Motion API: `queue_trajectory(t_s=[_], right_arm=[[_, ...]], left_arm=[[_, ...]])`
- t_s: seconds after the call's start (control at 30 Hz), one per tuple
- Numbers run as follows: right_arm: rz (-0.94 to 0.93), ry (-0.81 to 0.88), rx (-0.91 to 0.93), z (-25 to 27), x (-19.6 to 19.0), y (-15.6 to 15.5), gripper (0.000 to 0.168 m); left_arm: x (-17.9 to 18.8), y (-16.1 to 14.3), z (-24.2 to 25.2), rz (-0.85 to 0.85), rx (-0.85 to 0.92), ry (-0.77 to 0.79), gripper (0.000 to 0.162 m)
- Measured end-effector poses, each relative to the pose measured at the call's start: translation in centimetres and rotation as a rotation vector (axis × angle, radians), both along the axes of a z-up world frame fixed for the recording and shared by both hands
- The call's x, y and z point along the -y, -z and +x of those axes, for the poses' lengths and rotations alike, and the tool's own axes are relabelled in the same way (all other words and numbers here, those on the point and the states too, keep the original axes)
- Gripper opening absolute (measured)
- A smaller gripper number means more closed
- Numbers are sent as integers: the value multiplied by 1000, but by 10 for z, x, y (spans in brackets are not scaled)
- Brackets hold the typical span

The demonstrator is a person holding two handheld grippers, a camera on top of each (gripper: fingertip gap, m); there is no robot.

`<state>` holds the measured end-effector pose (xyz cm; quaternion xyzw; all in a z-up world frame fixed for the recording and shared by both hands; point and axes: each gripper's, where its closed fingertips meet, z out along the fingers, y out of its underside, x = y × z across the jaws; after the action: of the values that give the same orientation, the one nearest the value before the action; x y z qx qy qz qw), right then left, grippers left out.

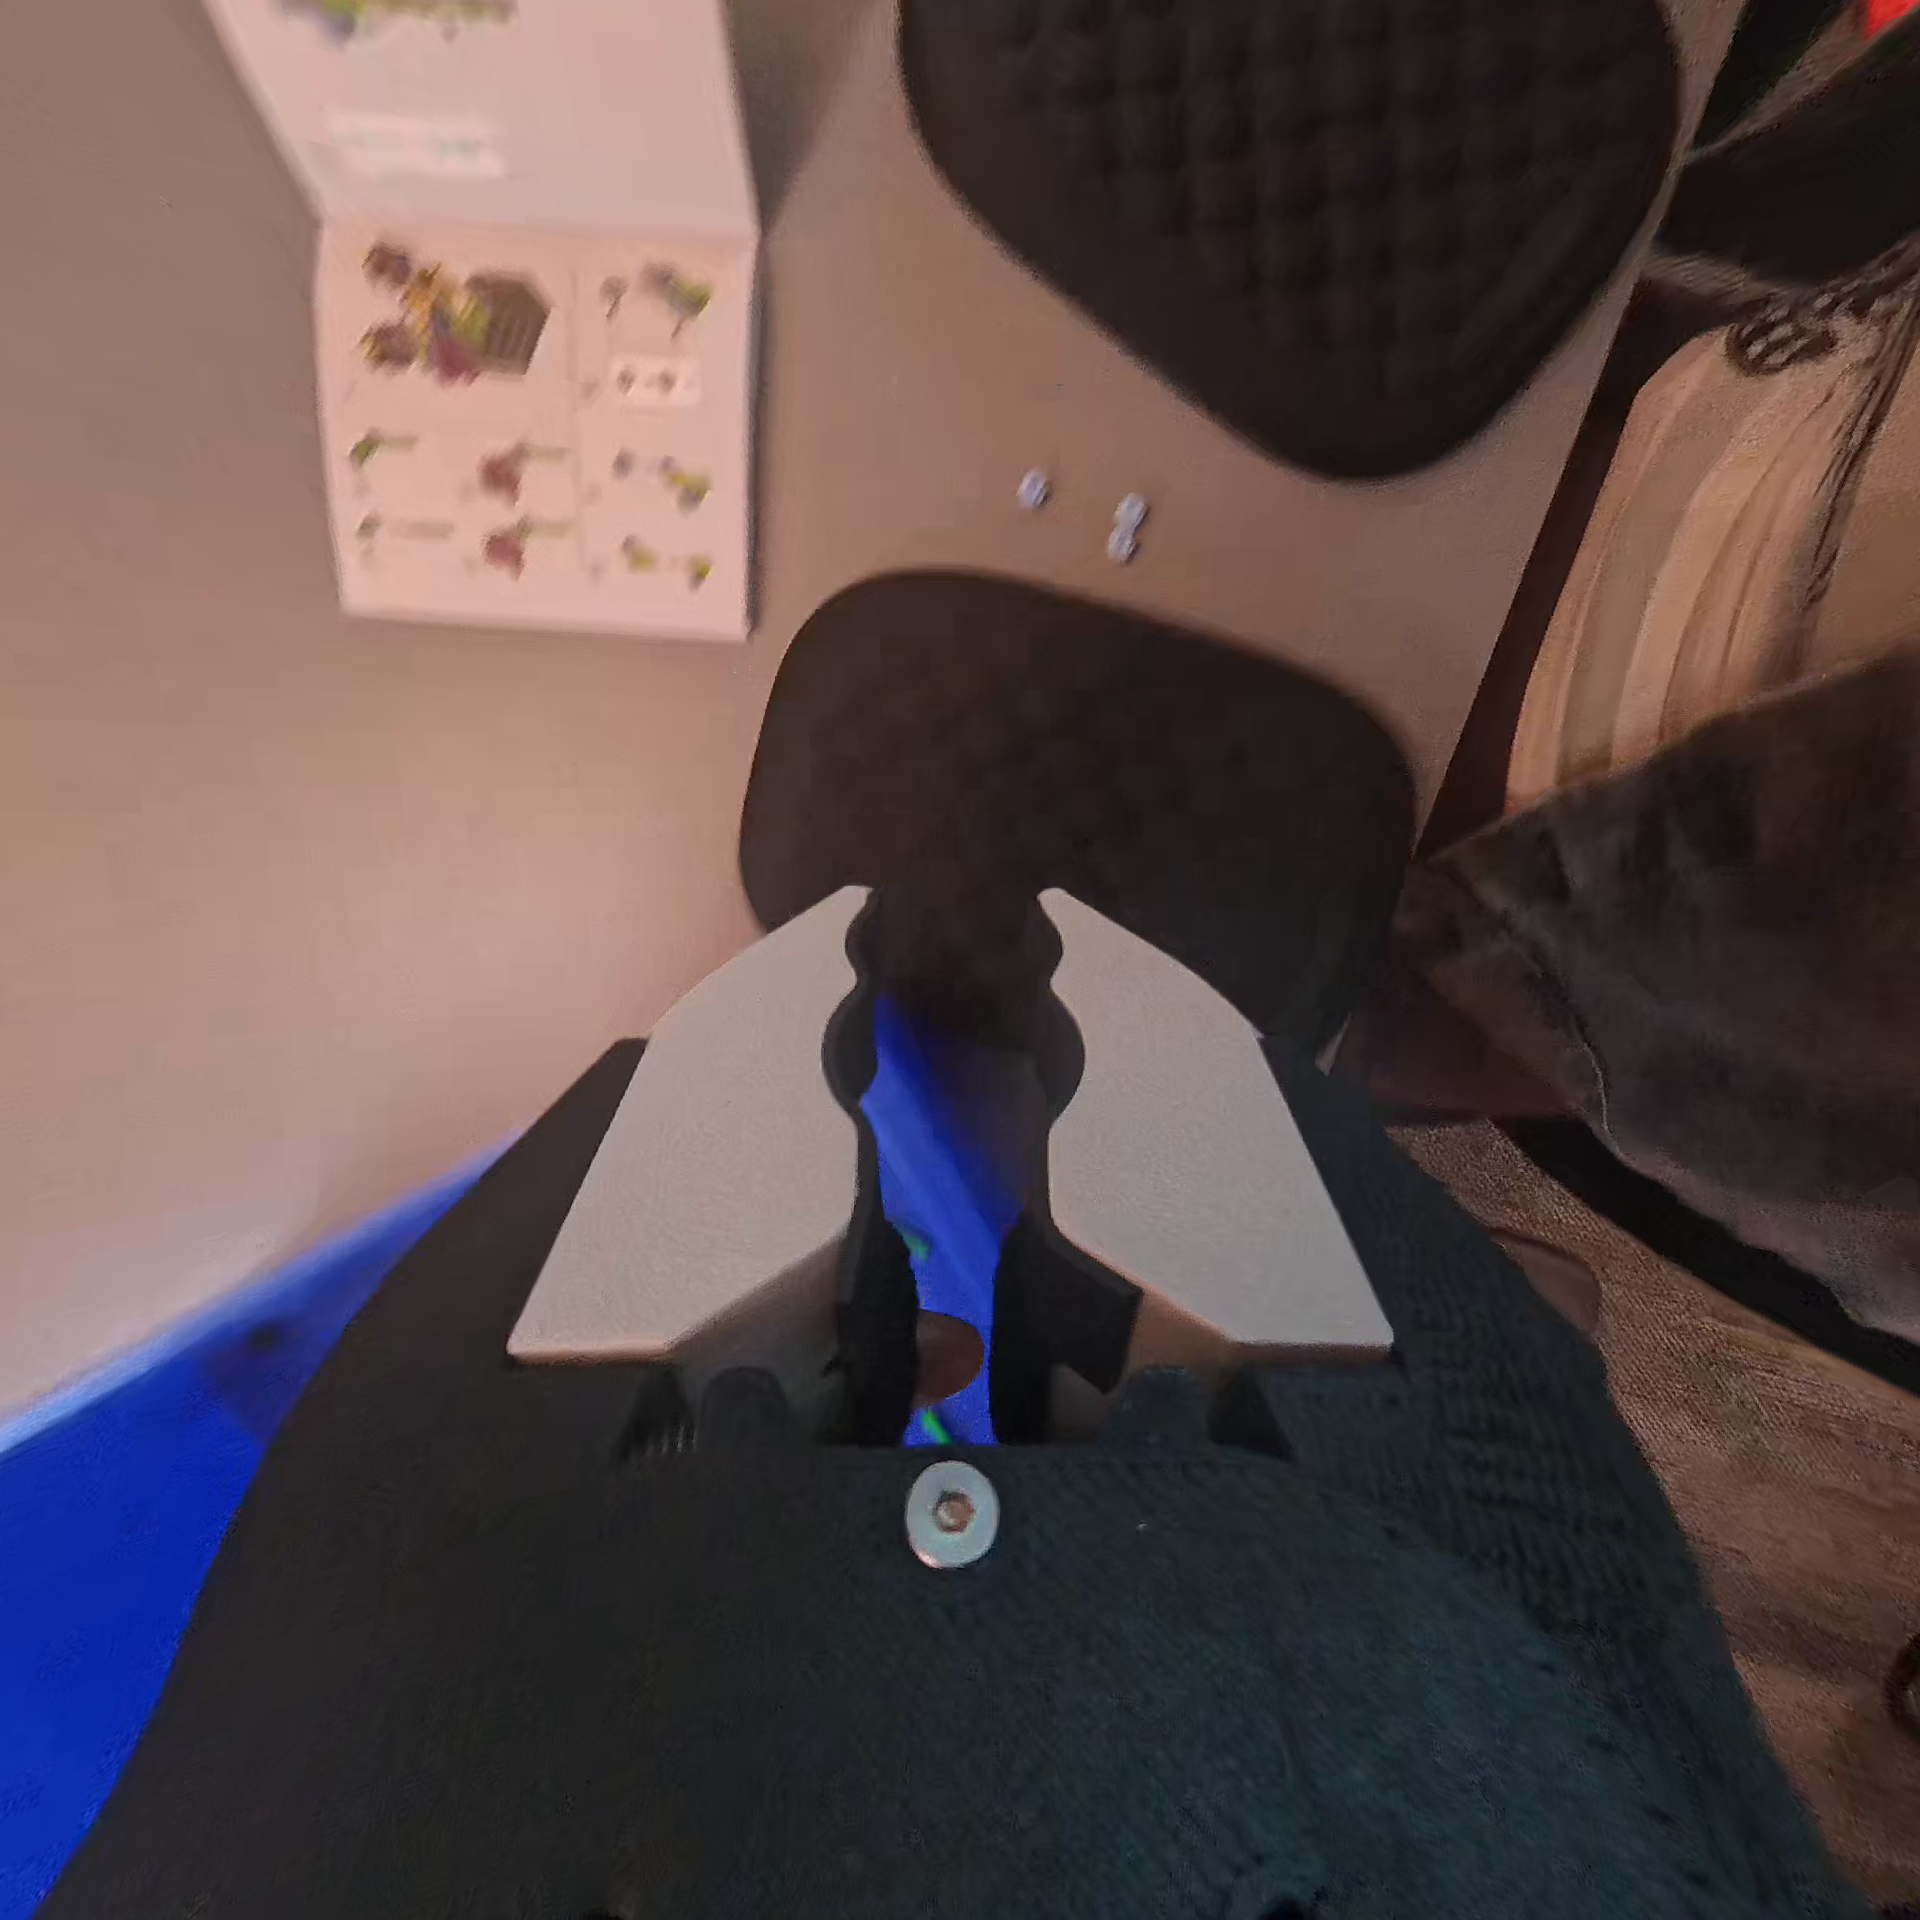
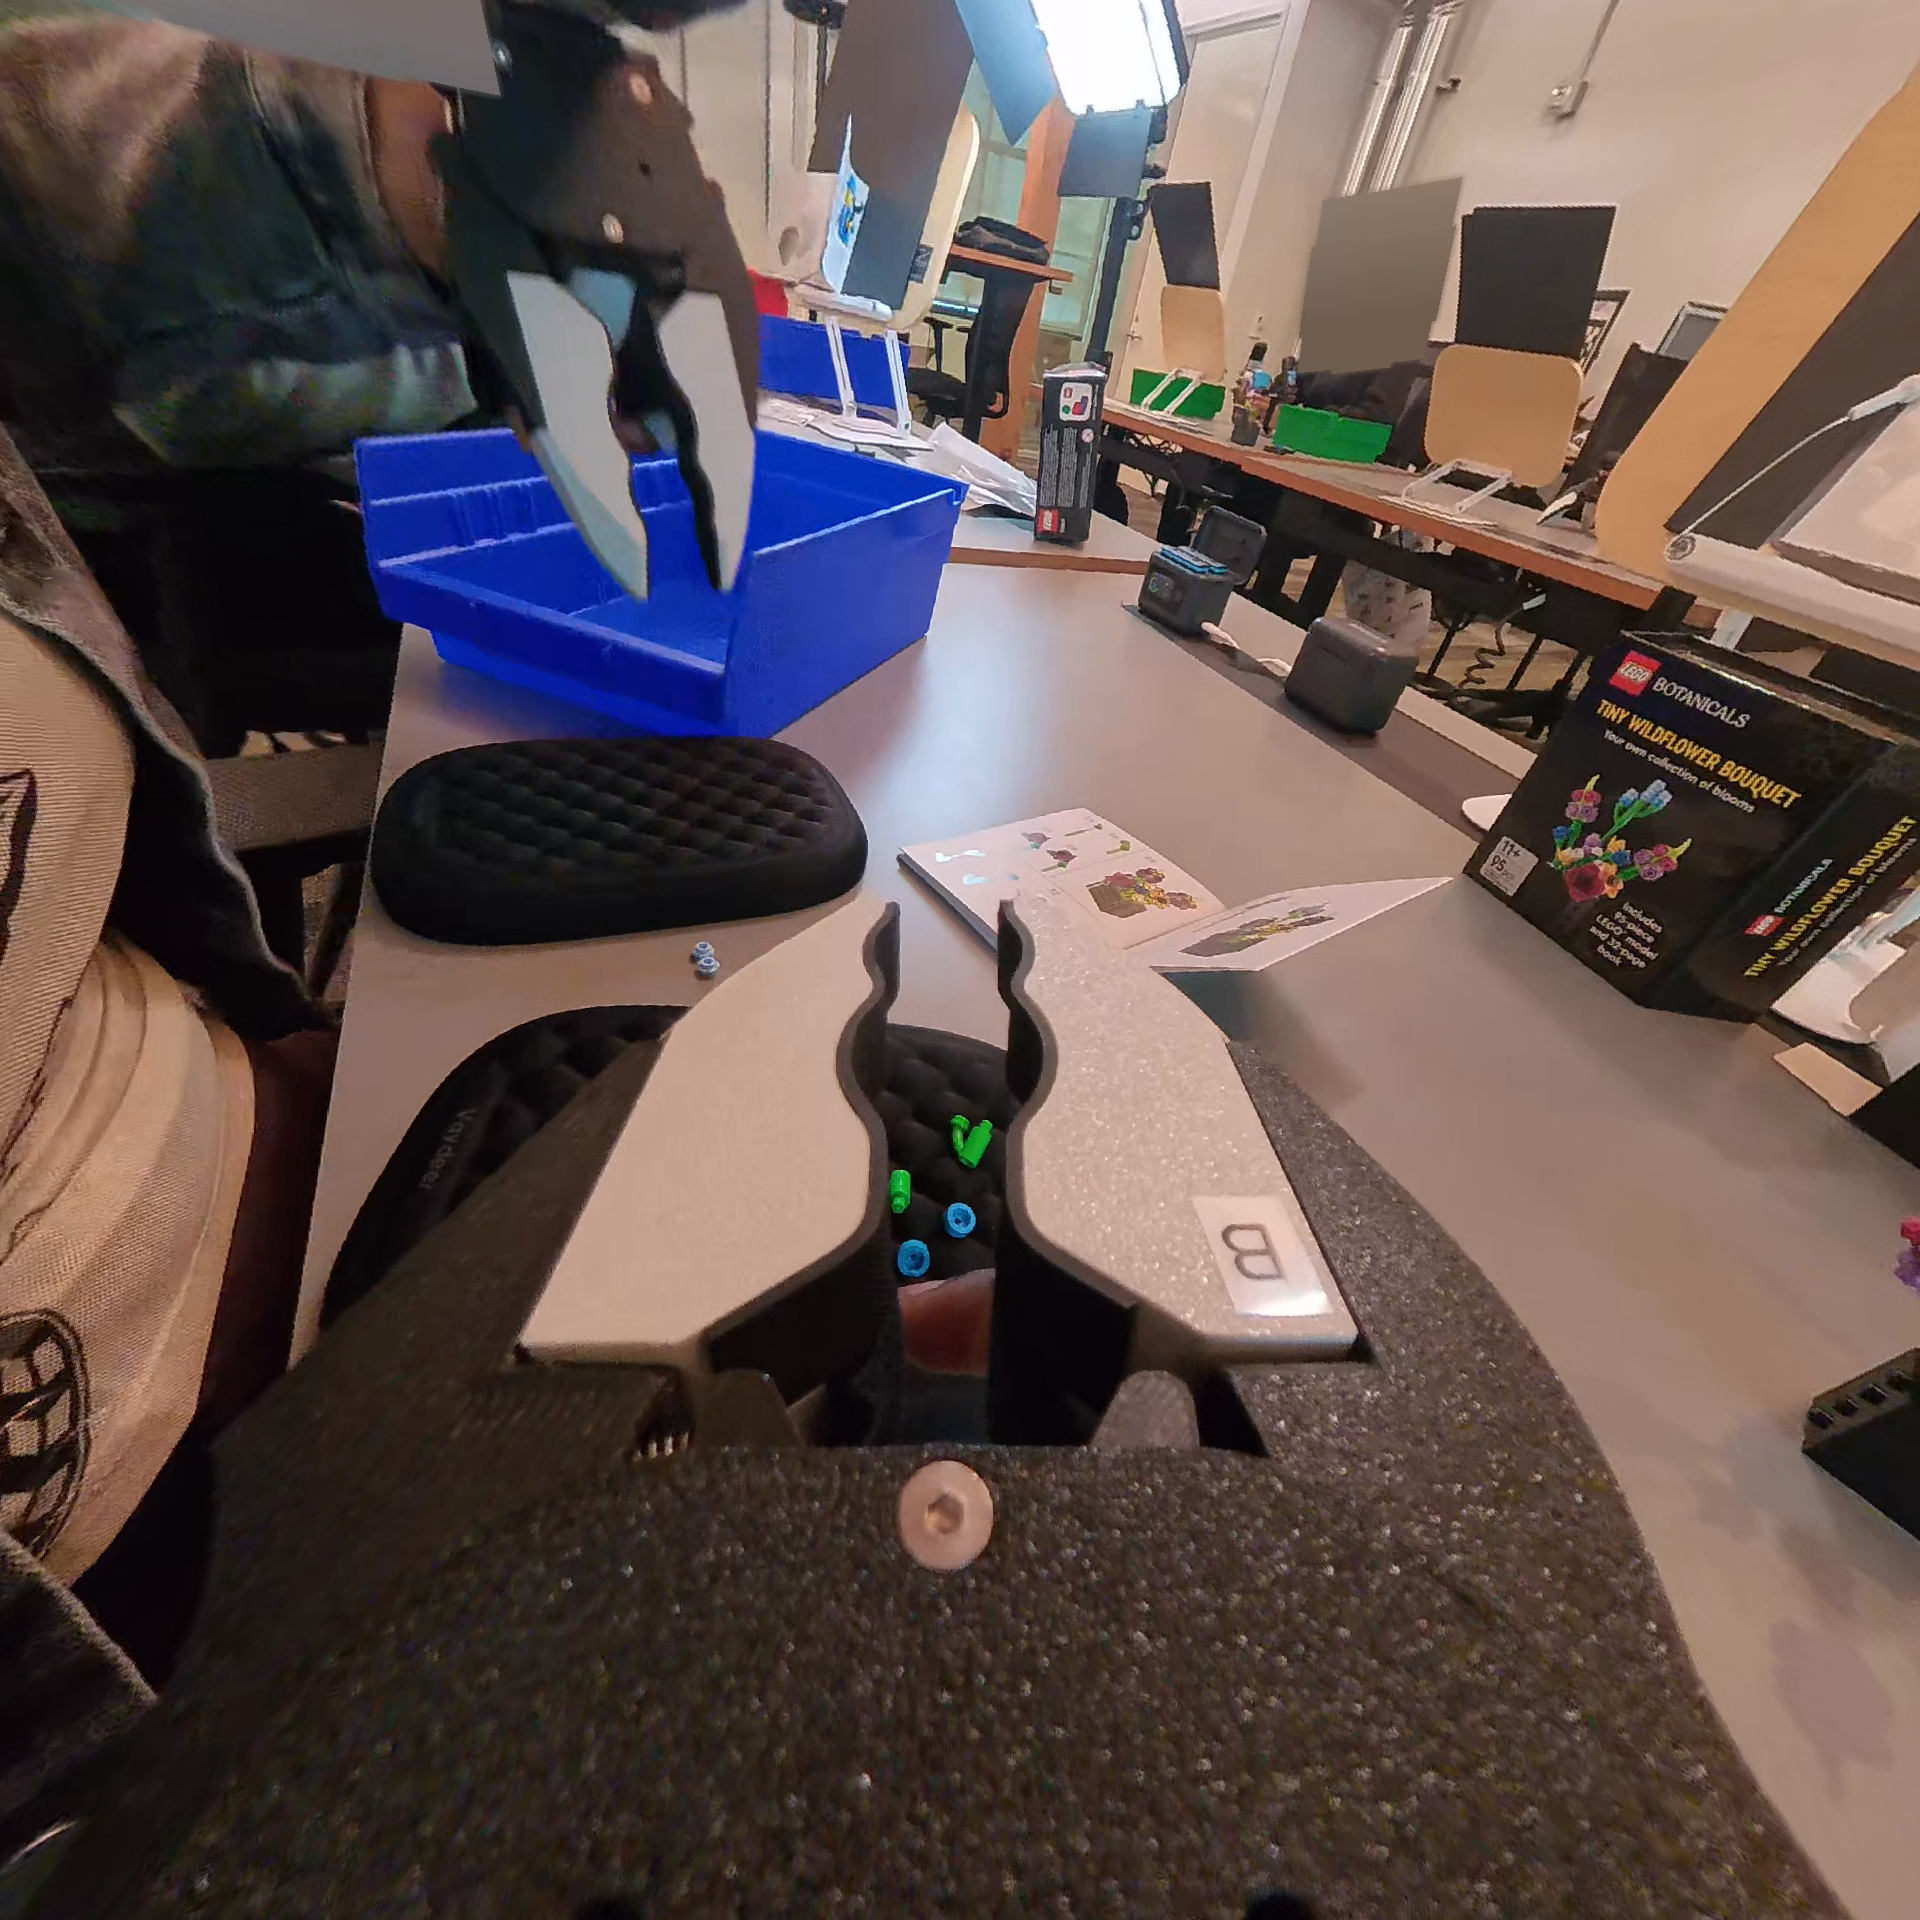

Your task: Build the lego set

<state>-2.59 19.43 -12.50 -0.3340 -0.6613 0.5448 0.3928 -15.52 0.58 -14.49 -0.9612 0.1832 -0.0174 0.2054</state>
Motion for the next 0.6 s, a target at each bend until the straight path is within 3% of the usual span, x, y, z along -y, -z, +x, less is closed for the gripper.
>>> queue_trajectory(t_s=[0.03,0.23,0.43,0.6], right_arm=[[-1,1,1,0,0,0,18],[-10,1,21,-7,3,4,18],[-1,-5,63,-14,10,11,18],[9,20,82,-16,8,12,18]], left_arm=[[12,-5,-10,-8,-12,-24,26],[74,-7,-57,-41,-42,-92,23],[126,42,-67,-224,-13,-11,23],[146,74,-66,-318,-64,135,23]])
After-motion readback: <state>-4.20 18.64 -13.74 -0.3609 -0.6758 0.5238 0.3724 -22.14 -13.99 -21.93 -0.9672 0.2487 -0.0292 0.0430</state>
